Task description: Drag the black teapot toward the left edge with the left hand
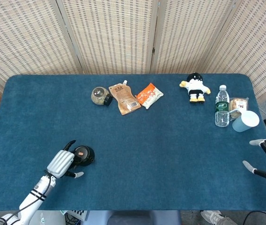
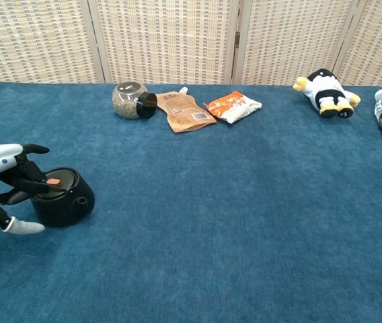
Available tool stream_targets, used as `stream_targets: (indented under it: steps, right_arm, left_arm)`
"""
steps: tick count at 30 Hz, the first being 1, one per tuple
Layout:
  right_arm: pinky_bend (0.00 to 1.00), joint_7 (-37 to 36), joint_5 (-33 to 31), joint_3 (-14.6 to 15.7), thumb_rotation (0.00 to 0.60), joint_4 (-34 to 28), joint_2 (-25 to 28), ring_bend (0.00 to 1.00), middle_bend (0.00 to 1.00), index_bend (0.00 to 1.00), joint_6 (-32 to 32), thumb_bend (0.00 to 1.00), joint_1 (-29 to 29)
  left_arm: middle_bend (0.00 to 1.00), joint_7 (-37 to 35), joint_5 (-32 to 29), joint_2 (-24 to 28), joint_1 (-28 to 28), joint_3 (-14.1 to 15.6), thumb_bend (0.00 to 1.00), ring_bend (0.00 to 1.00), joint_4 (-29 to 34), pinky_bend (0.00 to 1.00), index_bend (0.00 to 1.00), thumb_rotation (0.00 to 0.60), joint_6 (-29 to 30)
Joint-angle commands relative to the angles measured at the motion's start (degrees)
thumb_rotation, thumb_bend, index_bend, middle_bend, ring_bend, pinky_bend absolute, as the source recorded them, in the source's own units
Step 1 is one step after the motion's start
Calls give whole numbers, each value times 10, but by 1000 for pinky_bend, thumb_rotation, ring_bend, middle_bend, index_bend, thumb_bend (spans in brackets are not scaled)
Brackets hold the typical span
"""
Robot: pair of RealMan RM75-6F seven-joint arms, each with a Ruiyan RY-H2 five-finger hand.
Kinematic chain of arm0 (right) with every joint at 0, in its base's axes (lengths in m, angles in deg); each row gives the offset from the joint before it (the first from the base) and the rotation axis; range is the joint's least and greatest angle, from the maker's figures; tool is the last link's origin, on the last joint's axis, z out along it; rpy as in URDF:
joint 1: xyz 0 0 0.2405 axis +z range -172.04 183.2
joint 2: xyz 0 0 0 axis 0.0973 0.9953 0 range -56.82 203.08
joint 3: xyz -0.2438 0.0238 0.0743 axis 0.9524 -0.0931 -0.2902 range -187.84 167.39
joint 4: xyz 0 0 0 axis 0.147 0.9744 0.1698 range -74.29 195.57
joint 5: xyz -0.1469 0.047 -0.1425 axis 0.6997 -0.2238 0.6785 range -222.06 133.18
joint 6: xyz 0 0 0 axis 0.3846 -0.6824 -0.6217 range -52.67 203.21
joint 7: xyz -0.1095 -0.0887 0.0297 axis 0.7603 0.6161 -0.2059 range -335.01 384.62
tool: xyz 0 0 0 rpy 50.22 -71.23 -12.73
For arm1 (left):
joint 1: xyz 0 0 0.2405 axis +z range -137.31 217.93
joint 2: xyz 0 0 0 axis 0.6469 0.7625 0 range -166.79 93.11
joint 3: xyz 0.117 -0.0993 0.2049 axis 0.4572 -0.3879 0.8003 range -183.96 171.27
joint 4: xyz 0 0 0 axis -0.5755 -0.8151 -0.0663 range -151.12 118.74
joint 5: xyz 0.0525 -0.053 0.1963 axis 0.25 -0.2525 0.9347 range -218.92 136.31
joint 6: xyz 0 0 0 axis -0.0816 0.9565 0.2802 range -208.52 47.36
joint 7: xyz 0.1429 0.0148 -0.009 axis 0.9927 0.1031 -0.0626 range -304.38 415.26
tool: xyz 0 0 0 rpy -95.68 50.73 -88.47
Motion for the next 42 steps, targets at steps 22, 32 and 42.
stream_targets:
  steps: [22,32,42]
  right_arm:
    - [75,-1,-5,-3,600,7,-6,272,371,361,14,145,8]
    - [75,-5,-2,-4,600,11,-8,272,371,360,17,146,12]
    - [75,-10,-4,-3,600,16,-12,272,371,360,19,146,13]
  left_arm:
    - [1000,-24,-48,3,40,-42,10,811,42,26,940,435,57]
    - [1000,-18,-68,9,64,-65,4,840,63,146,970,124,100]
    - [1000,3,-64,11,72,-77,159,840,63,177,971,220,122]
